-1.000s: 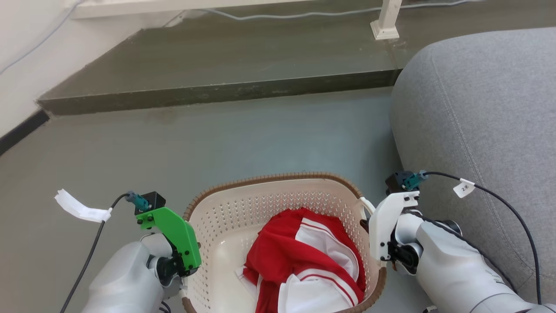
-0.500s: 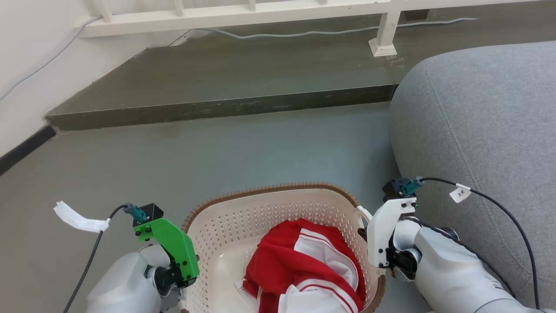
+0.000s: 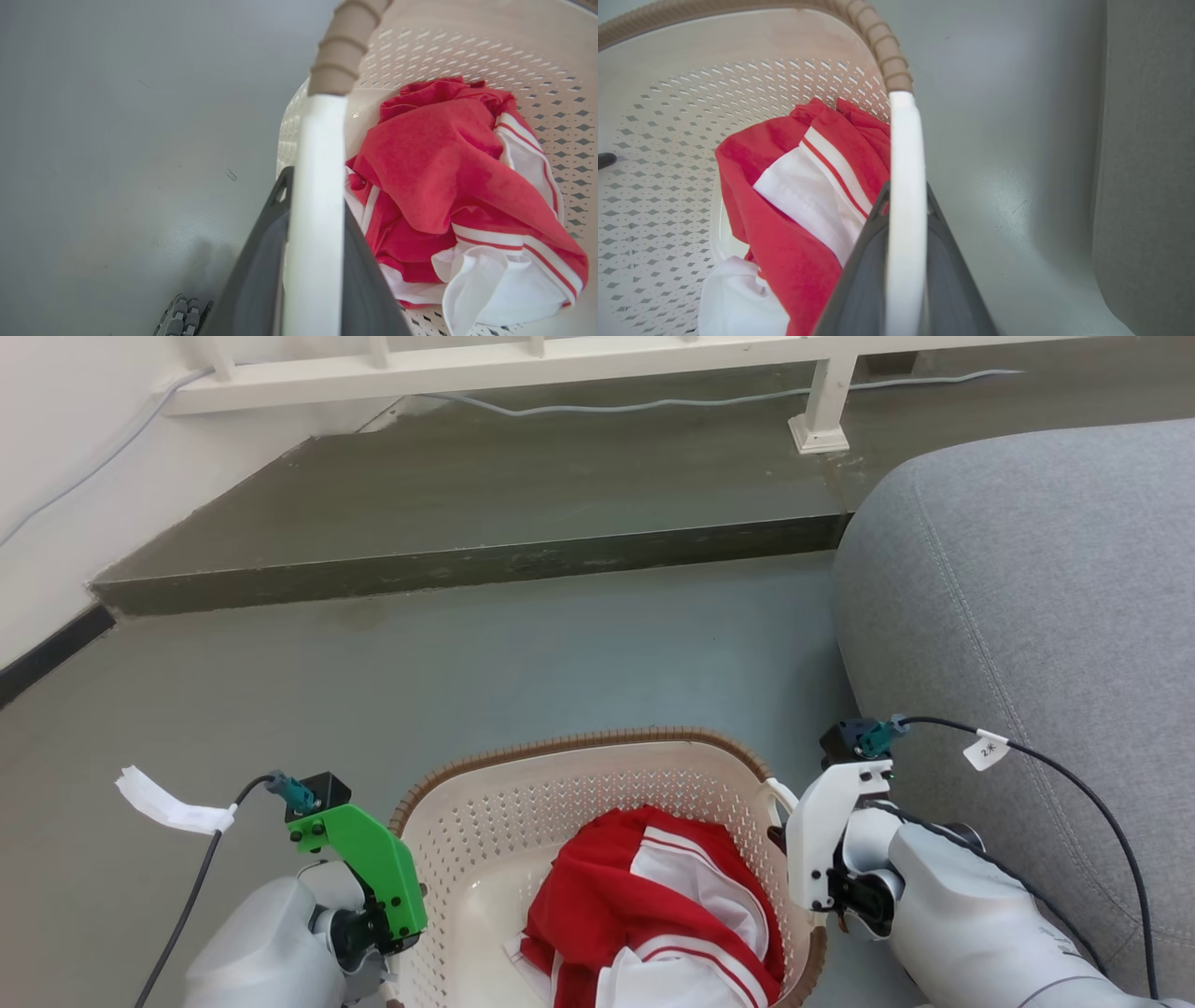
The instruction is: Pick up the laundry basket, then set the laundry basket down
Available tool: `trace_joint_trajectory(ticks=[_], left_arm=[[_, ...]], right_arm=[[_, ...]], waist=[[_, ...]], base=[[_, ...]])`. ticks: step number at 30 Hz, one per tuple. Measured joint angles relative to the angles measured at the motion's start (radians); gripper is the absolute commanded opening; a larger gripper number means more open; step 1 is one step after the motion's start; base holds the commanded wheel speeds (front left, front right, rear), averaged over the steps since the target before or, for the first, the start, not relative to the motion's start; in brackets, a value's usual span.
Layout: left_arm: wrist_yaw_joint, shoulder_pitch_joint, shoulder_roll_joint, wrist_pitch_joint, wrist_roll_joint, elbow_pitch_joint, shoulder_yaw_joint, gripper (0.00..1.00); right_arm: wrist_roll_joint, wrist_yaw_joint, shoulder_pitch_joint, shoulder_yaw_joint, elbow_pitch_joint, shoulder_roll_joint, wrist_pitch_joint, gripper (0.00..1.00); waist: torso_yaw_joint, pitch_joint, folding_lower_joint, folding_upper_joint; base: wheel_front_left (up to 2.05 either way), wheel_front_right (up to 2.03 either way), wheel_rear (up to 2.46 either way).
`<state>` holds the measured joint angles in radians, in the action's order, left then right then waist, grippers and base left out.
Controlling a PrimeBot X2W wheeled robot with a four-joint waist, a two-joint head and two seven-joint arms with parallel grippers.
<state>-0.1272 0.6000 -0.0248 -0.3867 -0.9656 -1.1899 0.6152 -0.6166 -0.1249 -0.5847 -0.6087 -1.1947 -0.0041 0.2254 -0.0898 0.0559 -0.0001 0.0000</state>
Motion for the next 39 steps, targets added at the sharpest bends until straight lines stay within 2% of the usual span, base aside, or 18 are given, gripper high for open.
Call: trace_joint_trajectory(ticks=[26,39], left_arm=[[0.0,0.002,-0.014,0.008,-0.007,0.003,0.015,0.0],[-0.002,0.096,-0.031,0.073,0.04,0.019,0.038,0.0]], right_arm=[[-0.045,0.012,0.0,-0.028,0.019,0.0,-0.001,0.0],[-0.046,0.044,-0.054,-0.03,0.05,0.0,-0.079,0.0]], waist=[[-0.008,0.017,0.0,0.0],[-0.009,0.098,0.0001,0.0]], base=[[0.0,0.0,0.0],[0.0,0.0,0.0]])
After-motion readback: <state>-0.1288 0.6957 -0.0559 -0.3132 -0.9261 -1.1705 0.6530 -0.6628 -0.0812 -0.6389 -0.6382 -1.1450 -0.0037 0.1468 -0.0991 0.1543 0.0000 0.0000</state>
